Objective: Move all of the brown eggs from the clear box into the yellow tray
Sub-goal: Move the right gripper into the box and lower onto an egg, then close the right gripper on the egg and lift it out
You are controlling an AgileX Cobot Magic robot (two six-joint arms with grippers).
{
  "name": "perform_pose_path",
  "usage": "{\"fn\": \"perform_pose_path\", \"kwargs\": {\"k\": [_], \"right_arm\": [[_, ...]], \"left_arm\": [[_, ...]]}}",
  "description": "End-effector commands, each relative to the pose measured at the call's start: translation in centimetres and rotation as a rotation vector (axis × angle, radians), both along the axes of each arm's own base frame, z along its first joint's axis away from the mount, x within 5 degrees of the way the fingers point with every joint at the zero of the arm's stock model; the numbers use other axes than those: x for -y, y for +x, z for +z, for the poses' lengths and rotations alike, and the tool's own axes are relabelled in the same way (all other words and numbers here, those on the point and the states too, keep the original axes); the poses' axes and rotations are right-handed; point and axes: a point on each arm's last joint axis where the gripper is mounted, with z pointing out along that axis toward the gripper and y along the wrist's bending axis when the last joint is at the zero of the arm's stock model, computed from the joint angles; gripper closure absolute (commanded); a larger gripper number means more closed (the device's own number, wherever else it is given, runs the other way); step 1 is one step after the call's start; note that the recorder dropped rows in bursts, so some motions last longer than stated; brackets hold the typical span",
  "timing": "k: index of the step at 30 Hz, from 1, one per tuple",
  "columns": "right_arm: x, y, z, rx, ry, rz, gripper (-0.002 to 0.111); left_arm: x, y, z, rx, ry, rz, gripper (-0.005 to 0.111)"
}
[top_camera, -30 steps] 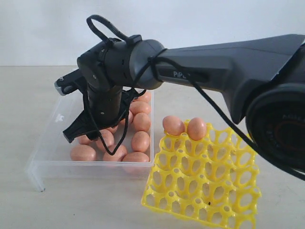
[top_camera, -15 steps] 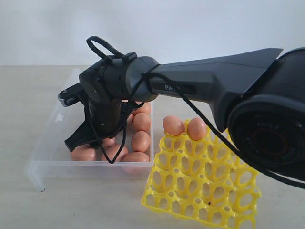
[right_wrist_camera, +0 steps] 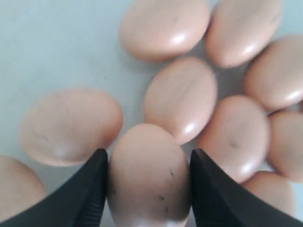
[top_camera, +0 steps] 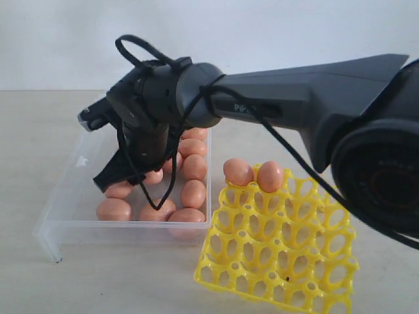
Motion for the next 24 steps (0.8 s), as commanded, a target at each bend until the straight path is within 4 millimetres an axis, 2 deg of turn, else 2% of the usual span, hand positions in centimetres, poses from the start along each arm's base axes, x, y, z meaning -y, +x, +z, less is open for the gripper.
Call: {"fn": "perform_pose_path", "kwargs": {"k": [1, 9, 13, 18, 24], "right_arm": [[0.6, -0.3, 5.8, 0.115, 0.072, 0.008, 0.108], [1.9, -2.4, 13.7, 0.201, 0.227, -0.020, 0.108], [3.0, -3.9, 16.0, 0.298, 0.325, 0.012, 0.108], [5.0, -7.1, 16.7, 0.446, 0.490, 0.088, 0.108], [8.6, -11.3, 15.0, 0.616, 0.709, 0.158, 0.108]], "left_arm": [[0.0, 0.0, 0.0, 0.005, -0.001, 0.003, 0.103], [0.0, 0.0, 0.0, 0.005, -0.001, 0.003, 0.103], [0.0, 0.0, 0.0, 0.005, -0.001, 0.003, 0.103], [0.0, 0.0, 0.0, 0.005, -0.001, 0.003, 0.103], [0.0, 0.0, 0.0, 0.005, -0.001, 0.003, 0.103]]}}
